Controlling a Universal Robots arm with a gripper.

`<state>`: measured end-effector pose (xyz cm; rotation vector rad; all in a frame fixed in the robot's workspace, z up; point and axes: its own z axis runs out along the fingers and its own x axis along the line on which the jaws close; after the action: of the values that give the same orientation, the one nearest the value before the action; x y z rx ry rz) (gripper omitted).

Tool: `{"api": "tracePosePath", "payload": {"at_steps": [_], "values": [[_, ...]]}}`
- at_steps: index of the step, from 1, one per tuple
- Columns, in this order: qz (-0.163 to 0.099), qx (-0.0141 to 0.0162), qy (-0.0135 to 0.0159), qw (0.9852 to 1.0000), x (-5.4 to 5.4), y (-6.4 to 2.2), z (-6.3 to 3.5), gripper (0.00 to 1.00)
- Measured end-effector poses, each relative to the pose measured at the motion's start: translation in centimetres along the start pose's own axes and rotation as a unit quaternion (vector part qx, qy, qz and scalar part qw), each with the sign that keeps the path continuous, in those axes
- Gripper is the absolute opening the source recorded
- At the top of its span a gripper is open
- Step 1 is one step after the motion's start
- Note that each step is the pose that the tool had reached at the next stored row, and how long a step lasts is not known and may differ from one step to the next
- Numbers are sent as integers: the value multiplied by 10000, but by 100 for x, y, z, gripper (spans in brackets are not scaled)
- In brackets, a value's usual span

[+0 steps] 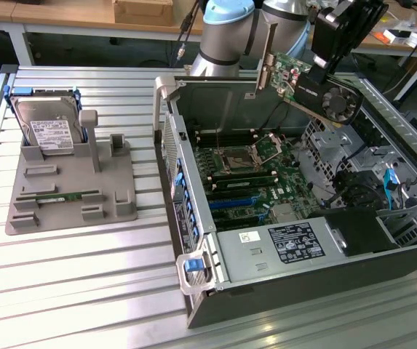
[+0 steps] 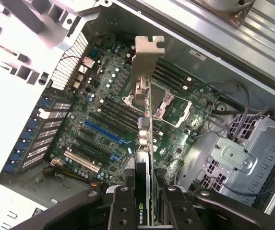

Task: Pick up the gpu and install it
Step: 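Insert the gpu into the slot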

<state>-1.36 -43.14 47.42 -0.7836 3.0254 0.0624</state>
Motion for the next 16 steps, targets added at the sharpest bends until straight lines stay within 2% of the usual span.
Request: {"api": "tracePosePath", "payload": {"at_steps": [16], "values": [[-541, -14, 19, 9985, 1, -1, 0, 27]]}}
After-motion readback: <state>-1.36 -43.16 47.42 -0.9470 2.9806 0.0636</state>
